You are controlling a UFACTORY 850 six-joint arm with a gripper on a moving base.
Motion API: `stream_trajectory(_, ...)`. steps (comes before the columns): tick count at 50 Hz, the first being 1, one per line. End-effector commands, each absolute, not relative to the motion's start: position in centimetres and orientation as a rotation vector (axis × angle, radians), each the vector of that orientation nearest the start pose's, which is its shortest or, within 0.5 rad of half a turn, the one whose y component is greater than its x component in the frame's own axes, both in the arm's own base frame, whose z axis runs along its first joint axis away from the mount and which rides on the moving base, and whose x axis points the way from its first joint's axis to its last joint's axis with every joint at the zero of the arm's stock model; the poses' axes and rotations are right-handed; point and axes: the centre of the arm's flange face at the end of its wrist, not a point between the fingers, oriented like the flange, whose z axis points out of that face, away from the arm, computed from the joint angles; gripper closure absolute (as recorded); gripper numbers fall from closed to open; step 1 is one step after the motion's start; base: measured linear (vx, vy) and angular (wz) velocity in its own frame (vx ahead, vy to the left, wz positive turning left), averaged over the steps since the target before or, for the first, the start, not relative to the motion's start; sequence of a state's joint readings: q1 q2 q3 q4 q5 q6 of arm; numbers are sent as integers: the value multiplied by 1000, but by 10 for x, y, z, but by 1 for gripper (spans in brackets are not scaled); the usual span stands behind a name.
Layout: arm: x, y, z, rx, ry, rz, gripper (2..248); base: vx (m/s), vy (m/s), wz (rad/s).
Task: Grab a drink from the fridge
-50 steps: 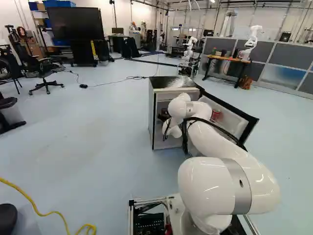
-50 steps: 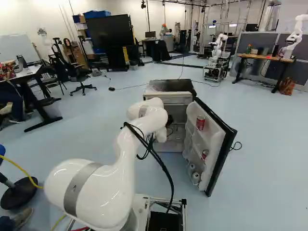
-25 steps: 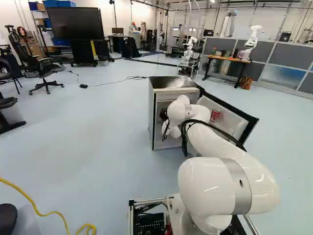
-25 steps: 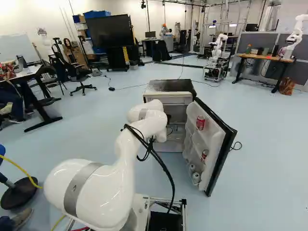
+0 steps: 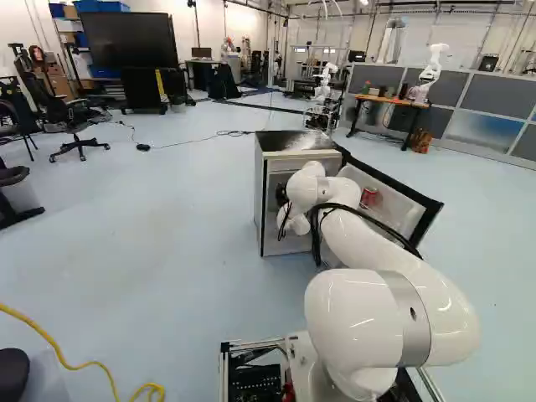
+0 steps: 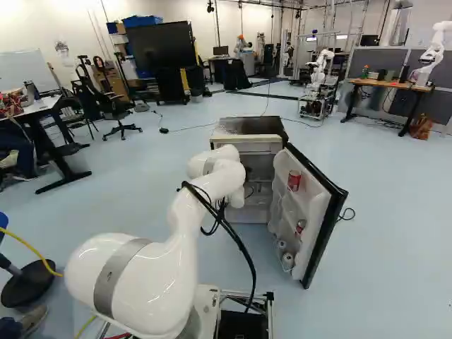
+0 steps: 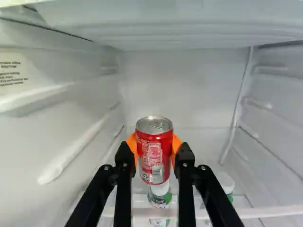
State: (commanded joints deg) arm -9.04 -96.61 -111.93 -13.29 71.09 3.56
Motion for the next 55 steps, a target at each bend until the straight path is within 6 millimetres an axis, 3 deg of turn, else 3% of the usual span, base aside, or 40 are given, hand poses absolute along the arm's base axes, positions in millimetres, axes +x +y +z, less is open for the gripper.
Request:
stream_trajectory(16, 713, -96, -26, -2305, -57, -2065, 159, 0, 0, 0)
stream_trajectory(55, 643, -94, 58, -2418, -15, -1920, 159, 0, 0, 0)
